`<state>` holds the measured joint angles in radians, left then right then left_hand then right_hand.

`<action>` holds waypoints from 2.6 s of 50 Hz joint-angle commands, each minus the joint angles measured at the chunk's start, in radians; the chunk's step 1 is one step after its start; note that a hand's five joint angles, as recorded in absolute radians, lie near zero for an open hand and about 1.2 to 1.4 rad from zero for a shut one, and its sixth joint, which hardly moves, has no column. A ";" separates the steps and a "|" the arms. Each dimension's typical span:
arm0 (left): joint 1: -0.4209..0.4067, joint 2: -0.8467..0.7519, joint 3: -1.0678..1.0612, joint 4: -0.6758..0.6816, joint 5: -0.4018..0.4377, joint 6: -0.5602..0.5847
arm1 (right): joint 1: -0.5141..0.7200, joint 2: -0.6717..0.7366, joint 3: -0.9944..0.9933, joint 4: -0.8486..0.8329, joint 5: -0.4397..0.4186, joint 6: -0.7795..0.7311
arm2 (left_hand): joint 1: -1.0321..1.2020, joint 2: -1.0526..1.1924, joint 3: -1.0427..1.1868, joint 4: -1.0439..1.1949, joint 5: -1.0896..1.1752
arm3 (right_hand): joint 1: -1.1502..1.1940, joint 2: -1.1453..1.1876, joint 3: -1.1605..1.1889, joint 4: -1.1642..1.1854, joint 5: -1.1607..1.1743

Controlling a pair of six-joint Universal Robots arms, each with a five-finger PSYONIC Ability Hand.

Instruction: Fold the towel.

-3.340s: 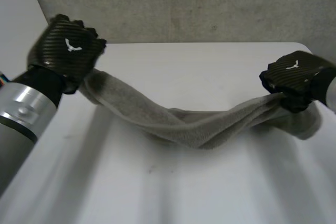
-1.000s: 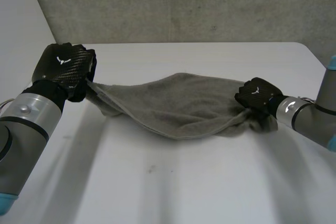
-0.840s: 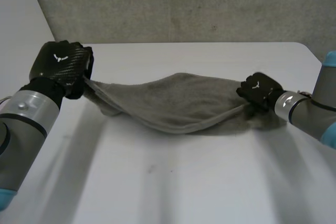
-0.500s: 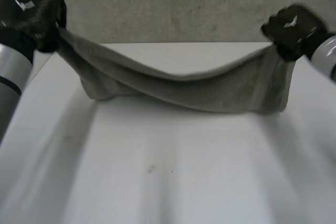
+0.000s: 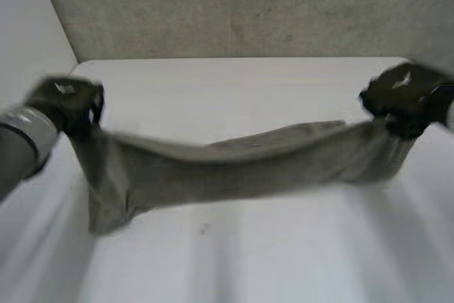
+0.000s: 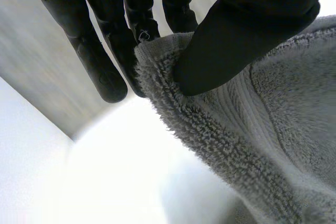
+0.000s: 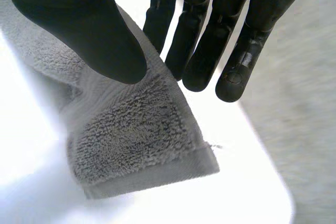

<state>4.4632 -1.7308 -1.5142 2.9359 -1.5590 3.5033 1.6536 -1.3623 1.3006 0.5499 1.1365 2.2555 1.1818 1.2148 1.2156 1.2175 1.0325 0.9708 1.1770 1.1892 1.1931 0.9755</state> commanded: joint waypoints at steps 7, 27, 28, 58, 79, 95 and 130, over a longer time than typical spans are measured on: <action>-0.016 -0.331 0.240 -0.026 0.000 0.114 | 0.169 0.409 -0.228 -0.042 0.261 -0.091 | 0.215 0.182 0.181 0.179 0.189 | 0.426 0.219 0.207 0.203 0.246; -0.045 -0.469 1.080 0.396 -0.105 0.054 | 0.192 0.218 -0.402 -0.998 0.371 0.139 | 0.215 0.182 0.181 0.179 0.189 | 0.426 0.219 0.207 0.203 0.246; -0.044 -0.457 1.053 0.411 -0.111 0.030 | 0.190 0.203 -0.370 -0.993 0.367 0.139 | 0.215 0.182 0.181 0.179 0.189 | 0.426 0.219 0.207 0.203 0.246; 0.011 -0.290 -0.114 0.411 0.028 -0.011 | 0.115 0.195 0.317 -0.584 0.097 -0.022 | 0.215 0.182 0.181 0.179 0.189 | 0.426 0.219 0.207 0.203 0.246; 0.133 0.321 -0.371 0.025 0.108 0.158 | -0.124 -0.242 0.394 0.002 -0.046 -0.263 | 0.215 0.182 0.181 0.179 0.189 | 0.426 0.219 0.207 0.203 0.246; 0.054 -0.240 0.008 0.189 0.057 0.148 | 0.112 0.252 0.124 -0.410 0.187 -0.111 | 0.215 0.182 0.181 0.179 0.189 | 0.426 0.219 0.207 0.203 0.246; -0.058 -0.531 0.304 0.367 -0.093 0.146 | 0.138 0.410 0.035 -0.926 0.252 0.175 | -0.986 -1.019 -1.020 -1.022 -1.011 | -0.796 -1.003 -1.015 -1.019 -0.975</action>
<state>4.4056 -2.3374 -1.1228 3.3162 -1.6288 3.6587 1.8003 -0.8438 1.2817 -0.4364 1.4065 2.2314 0.1916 0.1845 0.1845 0.1862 0.0324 0.2091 0.2295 0.2148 0.2314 0.0622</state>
